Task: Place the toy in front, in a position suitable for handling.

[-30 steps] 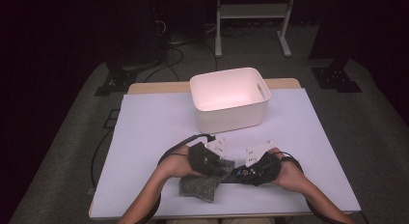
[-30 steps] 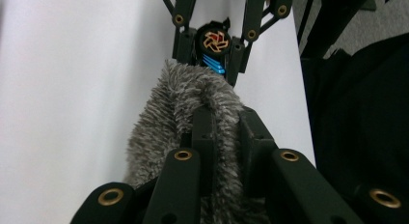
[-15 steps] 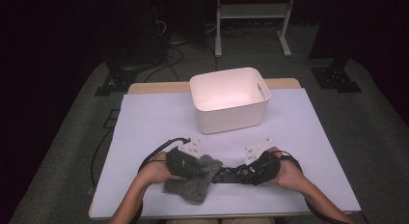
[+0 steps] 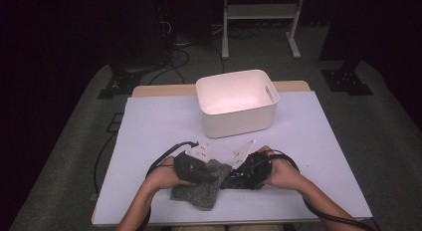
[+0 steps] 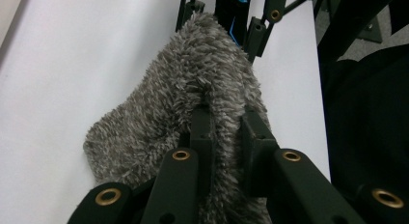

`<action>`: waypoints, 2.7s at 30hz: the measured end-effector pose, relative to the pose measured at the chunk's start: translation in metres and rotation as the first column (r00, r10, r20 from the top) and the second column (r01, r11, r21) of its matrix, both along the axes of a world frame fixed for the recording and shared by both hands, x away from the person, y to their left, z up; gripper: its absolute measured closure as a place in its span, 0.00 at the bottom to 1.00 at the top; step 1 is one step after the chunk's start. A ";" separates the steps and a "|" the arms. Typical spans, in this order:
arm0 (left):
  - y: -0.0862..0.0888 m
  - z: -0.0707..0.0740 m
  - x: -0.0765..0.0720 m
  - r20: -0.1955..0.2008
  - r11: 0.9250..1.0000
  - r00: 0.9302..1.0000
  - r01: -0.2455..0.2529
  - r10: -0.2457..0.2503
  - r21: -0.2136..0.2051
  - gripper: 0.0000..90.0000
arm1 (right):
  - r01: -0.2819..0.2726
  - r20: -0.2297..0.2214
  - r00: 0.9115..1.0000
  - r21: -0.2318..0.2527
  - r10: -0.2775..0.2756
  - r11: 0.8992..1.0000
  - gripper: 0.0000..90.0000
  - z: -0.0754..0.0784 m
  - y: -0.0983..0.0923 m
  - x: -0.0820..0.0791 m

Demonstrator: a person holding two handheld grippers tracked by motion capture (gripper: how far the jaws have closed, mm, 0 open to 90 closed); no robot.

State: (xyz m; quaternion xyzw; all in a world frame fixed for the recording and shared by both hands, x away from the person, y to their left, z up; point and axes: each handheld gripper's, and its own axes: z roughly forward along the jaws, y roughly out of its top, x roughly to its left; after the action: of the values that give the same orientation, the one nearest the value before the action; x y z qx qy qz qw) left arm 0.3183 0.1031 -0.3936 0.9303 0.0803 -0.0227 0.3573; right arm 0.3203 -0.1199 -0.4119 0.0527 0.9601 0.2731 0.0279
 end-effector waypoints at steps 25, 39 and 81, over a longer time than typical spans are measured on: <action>0.015 -0.022 0.007 -0.067 0.995 0.997 -0.031 0.025 -0.094 0.86 | -0.029 0.016 0.999 -0.105 0.031 0.994 0.61 0.006 0.017 -0.003; 0.036 -0.006 0.011 -0.047 0.995 0.995 -0.087 0.084 -0.057 0.86 | -0.035 0.023 0.999 0.012 0.035 0.999 0.63 0.009 0.023 0.004; -0.017 0.076 0.010 0.081 0.999 0.996 0.043 -0.044 0.010 0.87 | 0.044 0.069 0.995 0.342 -0.072 0.939 0.63 0.031 -0.026 -0.008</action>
State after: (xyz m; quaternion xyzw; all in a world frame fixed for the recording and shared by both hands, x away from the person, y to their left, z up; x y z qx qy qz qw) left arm 0.3285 0.0858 -0.3178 0.9334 0.0454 0.0078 0.3559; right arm 0.3122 -0.1464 -0.3806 0.0739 0.8948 0.4355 0.0651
